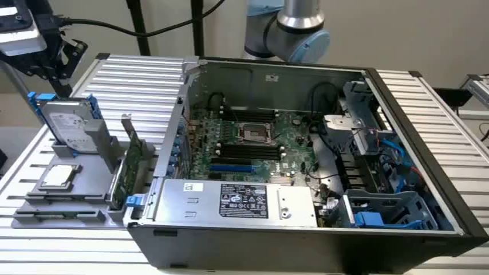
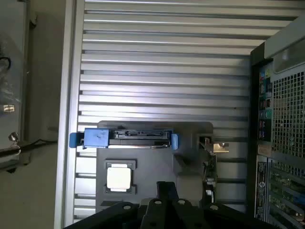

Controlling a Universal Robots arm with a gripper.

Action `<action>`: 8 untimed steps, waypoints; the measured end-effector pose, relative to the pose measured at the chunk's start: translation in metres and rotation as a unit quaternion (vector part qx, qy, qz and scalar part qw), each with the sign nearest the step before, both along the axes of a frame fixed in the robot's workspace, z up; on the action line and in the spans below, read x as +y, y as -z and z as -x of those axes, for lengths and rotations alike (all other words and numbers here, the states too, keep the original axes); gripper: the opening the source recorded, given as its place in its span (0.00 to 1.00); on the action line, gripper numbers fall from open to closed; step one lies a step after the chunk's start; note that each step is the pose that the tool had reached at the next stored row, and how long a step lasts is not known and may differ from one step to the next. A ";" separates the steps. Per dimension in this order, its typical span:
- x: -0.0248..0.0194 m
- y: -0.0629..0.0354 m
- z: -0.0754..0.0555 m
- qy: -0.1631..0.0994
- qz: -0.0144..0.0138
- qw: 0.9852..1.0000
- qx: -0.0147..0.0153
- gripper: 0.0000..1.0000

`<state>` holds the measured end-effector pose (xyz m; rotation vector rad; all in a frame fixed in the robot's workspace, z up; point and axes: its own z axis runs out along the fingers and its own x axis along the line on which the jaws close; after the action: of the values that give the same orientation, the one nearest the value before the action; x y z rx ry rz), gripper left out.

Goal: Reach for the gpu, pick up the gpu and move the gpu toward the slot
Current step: 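Reach for the gpu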

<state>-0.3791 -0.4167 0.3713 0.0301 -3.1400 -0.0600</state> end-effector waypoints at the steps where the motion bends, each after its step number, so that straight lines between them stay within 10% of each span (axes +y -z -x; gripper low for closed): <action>1: 0.0000 0.0000 0.000 0.000 0.000 1.000 0.000 0.11; 8: 0.0000 0.0000 0.000 0.000 0.000 1.000 0.000 0.11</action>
<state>-0.3791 -0.4167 0.3713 0.0300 -3.1400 -0.0600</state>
